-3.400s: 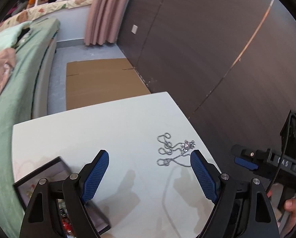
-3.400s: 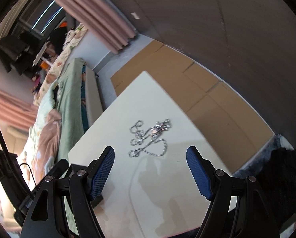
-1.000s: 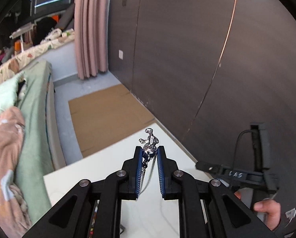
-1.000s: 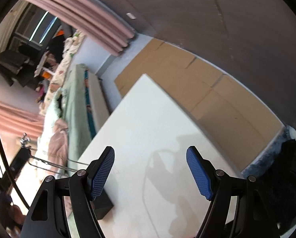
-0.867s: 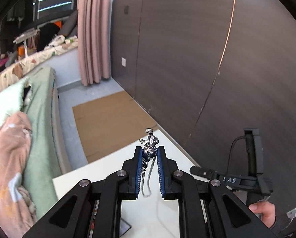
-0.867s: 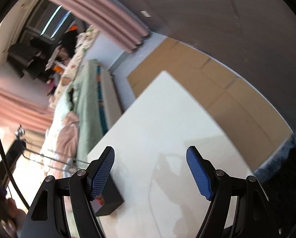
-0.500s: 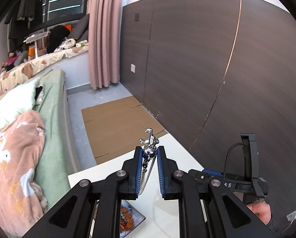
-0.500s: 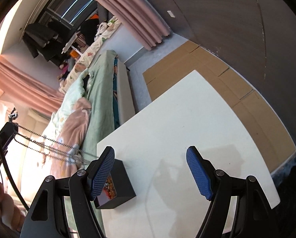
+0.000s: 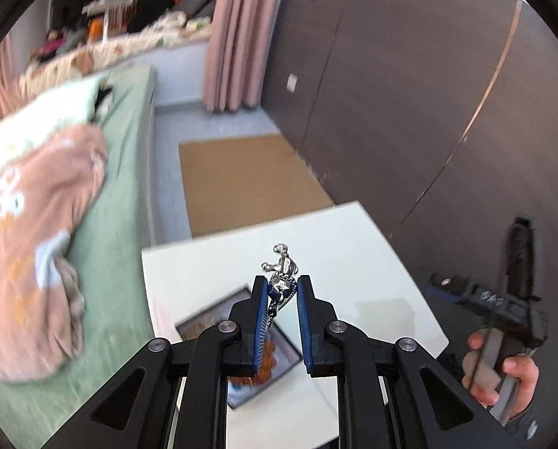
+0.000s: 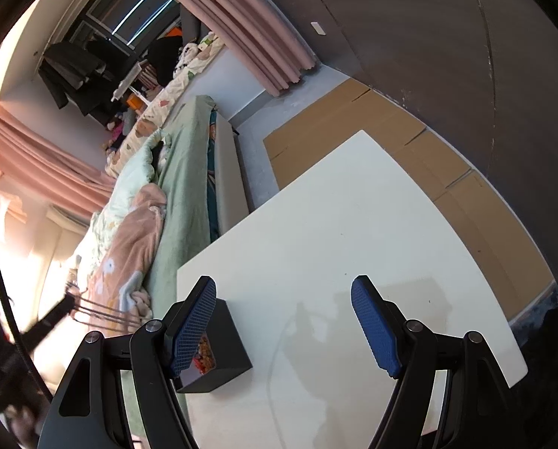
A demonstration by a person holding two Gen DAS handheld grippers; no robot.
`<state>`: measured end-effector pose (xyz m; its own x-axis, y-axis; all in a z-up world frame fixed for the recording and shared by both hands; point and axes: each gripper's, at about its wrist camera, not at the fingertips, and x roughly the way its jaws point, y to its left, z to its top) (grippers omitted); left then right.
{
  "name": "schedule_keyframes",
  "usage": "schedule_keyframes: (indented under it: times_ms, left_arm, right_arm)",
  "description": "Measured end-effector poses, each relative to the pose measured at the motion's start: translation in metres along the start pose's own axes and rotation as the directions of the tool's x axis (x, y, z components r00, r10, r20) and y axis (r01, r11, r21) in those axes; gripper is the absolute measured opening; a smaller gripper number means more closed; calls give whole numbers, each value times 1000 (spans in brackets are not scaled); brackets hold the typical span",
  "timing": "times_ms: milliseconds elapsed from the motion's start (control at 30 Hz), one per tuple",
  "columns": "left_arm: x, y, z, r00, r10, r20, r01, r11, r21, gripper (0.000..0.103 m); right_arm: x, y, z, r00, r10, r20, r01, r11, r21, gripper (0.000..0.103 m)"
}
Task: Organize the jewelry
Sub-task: 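Lower the chain into the box and open the left gripper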
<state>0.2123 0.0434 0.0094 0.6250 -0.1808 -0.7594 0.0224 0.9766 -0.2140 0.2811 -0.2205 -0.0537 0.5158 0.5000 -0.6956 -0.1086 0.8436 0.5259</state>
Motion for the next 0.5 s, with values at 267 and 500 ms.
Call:
schedule_keyframes:
  times_ms: [267,500]
  left_arm:
    - [-2,16,-24,1000,-4,15,5,999,-52,84]
    - [-15,25,-45,1000,1,19,1,996,-88,84]
  right_arm:
    - [-23,21,-15,998,40,38,-38,998,-51,75]
    - [-36,41,-41,996,89,26,-86,991,-105,75]
